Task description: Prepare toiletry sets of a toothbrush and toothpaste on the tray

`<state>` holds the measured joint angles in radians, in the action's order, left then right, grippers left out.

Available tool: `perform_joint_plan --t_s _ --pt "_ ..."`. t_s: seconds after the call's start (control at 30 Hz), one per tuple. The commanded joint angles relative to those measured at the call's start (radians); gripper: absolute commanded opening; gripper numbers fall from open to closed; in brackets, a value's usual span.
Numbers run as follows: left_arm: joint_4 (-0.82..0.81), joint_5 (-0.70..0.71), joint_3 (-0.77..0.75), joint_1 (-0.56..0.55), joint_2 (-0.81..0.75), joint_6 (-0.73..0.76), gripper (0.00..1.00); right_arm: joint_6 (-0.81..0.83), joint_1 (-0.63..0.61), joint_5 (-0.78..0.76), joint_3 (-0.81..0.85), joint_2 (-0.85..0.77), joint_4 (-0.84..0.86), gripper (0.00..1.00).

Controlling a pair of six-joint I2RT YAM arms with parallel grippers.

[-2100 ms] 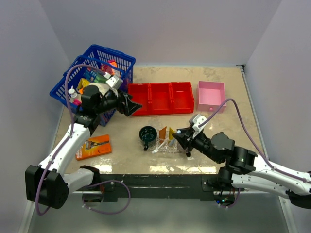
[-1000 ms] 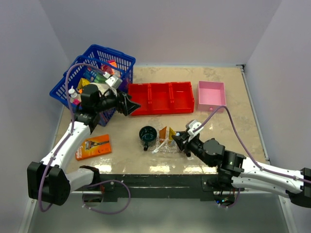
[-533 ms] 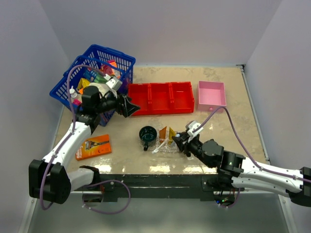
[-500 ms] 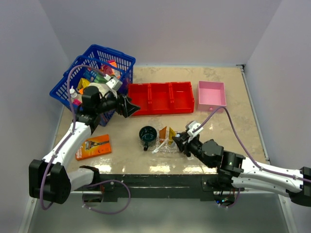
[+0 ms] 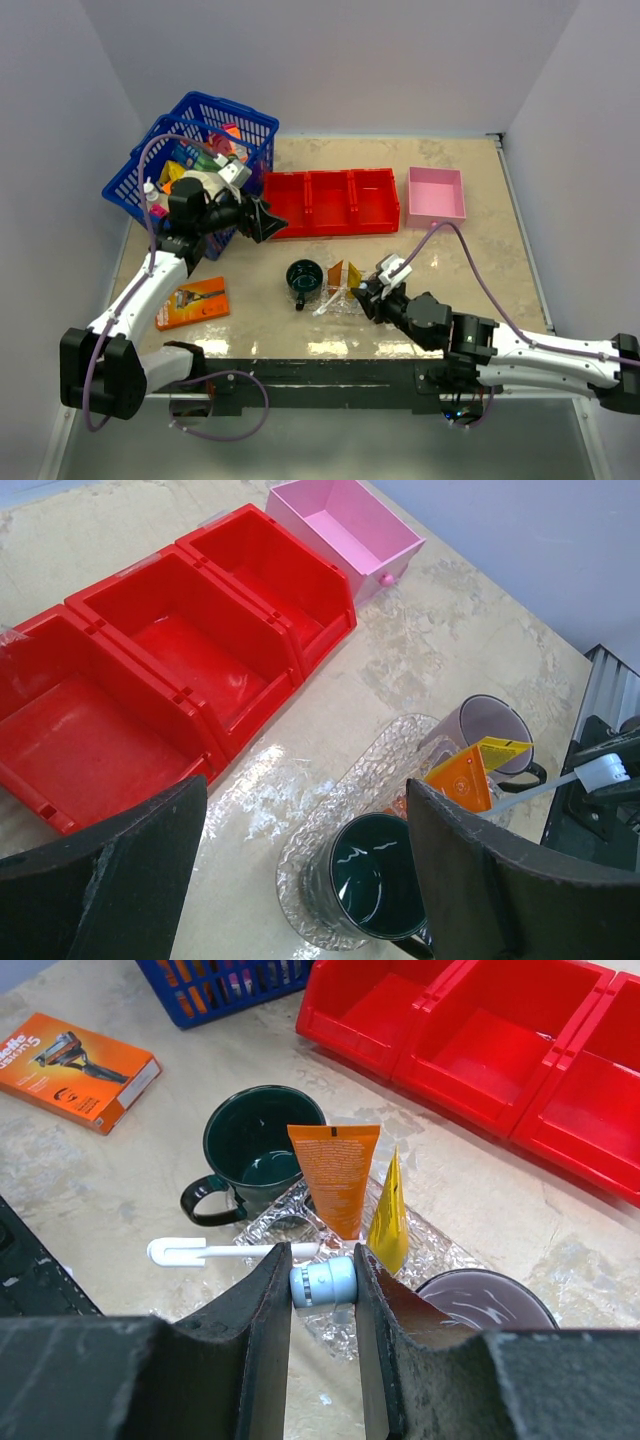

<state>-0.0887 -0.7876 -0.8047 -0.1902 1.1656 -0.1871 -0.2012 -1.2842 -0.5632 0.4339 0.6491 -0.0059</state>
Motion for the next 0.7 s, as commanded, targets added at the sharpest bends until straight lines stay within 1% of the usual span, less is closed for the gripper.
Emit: perform_joint_plan --t_s 0.0,0.27,0.43,0.67 --pt "-0.045 -0.025 0.004 0.009 -0.014 0.026 0.84 -0.012 -0.029 -0.107 -0.006 0.007 0.067 0.18" --pt "-0.049 -0.035 0.006 0.011 -0.012 0.023 0.84 0.016 -0.050 -0.196 -0.040 0.012 0.170 0.16" --pt "-0.052 -0.038 0.006 0.009 -0.014 0.023 0.84 0.039 -0.053 -0.221 -0.073 0.001 0.257 0.16" --pt "-0.056 -0.039 0.007 0.009 -0.007 0.023 0.84 0.049 -0.055 -0.234 -0.112 0.004 0.325 0.15"
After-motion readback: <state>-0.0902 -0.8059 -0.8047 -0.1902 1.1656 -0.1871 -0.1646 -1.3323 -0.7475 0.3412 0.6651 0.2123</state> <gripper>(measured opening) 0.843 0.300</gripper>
